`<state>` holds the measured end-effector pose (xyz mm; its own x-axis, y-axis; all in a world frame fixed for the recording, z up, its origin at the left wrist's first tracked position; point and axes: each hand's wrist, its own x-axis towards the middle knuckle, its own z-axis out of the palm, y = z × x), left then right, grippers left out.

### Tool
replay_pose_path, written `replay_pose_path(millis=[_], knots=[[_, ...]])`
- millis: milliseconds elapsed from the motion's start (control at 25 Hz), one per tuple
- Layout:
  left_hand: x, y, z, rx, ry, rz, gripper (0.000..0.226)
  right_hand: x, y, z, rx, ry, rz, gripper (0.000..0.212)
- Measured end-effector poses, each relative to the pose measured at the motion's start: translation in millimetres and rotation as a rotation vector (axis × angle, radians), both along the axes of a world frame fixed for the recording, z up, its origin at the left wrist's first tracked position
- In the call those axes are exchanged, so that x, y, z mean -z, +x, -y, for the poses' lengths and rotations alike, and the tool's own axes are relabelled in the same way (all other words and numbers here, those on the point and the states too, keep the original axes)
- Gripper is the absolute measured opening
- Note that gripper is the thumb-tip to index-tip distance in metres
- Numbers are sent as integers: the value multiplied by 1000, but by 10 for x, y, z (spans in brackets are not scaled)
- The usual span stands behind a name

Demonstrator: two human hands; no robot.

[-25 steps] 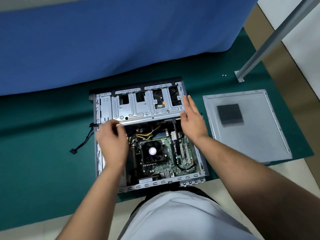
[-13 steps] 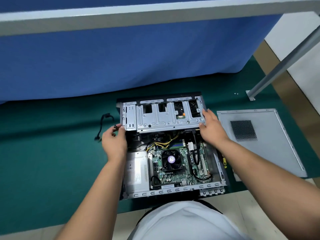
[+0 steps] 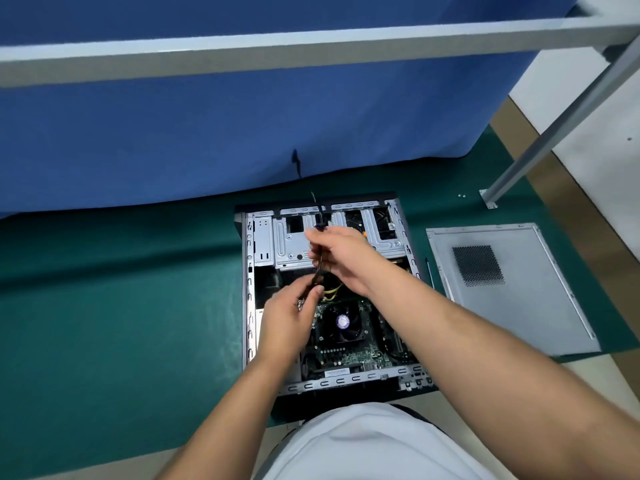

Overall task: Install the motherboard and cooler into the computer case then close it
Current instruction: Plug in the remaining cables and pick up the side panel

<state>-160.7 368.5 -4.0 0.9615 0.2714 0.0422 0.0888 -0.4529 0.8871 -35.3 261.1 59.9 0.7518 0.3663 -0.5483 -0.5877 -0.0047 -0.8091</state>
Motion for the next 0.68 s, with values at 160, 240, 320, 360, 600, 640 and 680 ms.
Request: replay_pose_path(millis=[160, 240, 320, 360, 600, 640, 680], knots=[[-55, 61, -24, 241, 113, -21, 22, 9, 21, 297, 104, -14, 43, 10], [-85, 98, -29, 363, 171, -57, 30, -1, 37, 481, 94, -60, 107, 13], [-102, 147, -29, 434, 276, -80, 35, -5, 71, 643, 94, -85, 103, 21], [-112, 175, -25, 447, 323, -89, 36, -18, 97, 712, 91, -90, 92, 25], [-95, 257, -9, 607, 508, -261, 28, -125, 308, 1223, 298, 77, 62, 27], [-78, 264, -3, 629, 558, -291, 30, -147, 320, 1313, 325, 40, 109, 28], [-58, 268, 7, 658, 622, -318, 34, -168, 321, 1396, 356, 18, 151, 26]])
